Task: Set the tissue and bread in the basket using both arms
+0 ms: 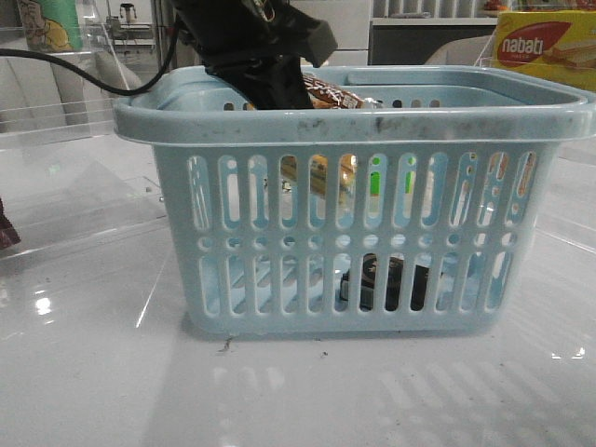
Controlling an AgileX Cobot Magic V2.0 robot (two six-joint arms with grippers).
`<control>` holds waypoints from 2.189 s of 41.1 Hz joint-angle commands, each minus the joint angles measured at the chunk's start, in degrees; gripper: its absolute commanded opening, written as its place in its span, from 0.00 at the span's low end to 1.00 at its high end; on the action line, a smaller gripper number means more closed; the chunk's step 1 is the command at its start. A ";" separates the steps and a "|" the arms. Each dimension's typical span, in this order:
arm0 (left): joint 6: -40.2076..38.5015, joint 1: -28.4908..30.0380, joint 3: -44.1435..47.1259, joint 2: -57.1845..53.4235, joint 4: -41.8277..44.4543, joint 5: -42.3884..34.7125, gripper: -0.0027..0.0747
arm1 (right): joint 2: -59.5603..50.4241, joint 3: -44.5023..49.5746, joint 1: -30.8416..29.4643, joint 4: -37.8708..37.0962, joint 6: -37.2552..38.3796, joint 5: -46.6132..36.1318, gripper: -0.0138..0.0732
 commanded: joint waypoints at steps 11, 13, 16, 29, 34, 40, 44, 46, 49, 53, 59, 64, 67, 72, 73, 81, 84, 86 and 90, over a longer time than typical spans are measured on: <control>-0.43 -0.37 -3.92 -8.16 -1.29 1.99 0.60 | 0.34 -1.44 0.09 -0.01 -0.26 -3.98 0.81; -0.43 -0.37 -3.92 -10.07 -1.43 3.93 0.60 | 0.34 -1.44 0.09 -0.01 -0.26 -3.98 0.81; -0.43 -0.37 -3.75 -13.16 -2.32 6.73 0.60 | 0.34 -1.44 0.09 -0.01 -0.26 -3.98 0.81; -0.43 -0.47 9.86 -31.64 -4.29 6.11 0.60 | 0.34 -1.44 0.09 -0.01 -0.26 -3.98 0.81; -0.43 -0.36 17.58 -38.80 -4.29 5.88 0.60 | 0.34 -1.44 0.09 -0.01 -0.26 -3.98 0.81; -1.00 -0.36 28.54 -48.47 -4.18 3.79 0.60 | 0.34 -1.44 0.09 -0.01 -0.26 -3.98 0.81; -4.41 -0.26 36.01 -54.48 -2.25 1.30 0.60 | 0.34 -1.44 0.09 -0.01 -0.26 -3.98 0.81; -6.51 -0.26 39.07 -57.17 0.45 0.61 0.60 | 0.34 -1.44 0.09 -0.01 -0.26 -3.98 0.81; -10.45 -0.26 43.06 -60.97 5.17 0.27 0.60 | 0.34 -1.42 0.09 -0.07 -0.26 -3.87 0.81; -15.93 -0.26 47.81 -65.83 10.08 0.27 0.60 | 0.34 -1.29 0.09 -1.20 -0.26 -3.56 0.81; -15.97 -0.26 51.83 -69.99 10.09 -1.68 0.60 | 0.34 0.19 0.09 -3.91 -0.26 -3.90 0.81; -15.97 -0.26 52.29 -70.70 10.09 -2.03 0.60 | 0.34 1.72 0.09 -4.24 -0.26 -3.97 0.81; -15.97 -0.26 52.29 -70.70 10.09 -2.03 0.60 | 0.34 2.15 0.09 -4.24 -0.26 -3.99 0.81; -15.97 -0.26 52.29 -70.70 10.09 -2.03 0.55 | 0.34 2.14 0.09 -4.24 -0.26 -3.99 0.67; -15.97 -0.26 52.29 -70.70 10.09 -2.03 0.53 | 0.34 2.14 0.09 -4.24 -0.26 -3.99 0.62; -15.97 -0.26 52.29 -70.70 10.09 -2.03 0.32 | 0.34 2.14 0.09 -4.24 -0.26 -3.99 0.34; -15.97 -0.26 52.29 -70.70 10.09 -2.03 0.24 | 0.34 2.14 0.09 -4.24 -0.26 -3.99 0.28; -15.97 -0.26 52.29 -70.70 10.09 -2.03 0.20 | 0.34 2.14 0.09 -4.24 -0.26 -3.99 0.25; -15.97 -0.26 52.29 -70.70 10.09 -2.03 0.15 | 0.34 2.14 0.09 -4.24 -0.26 -3.99 0.22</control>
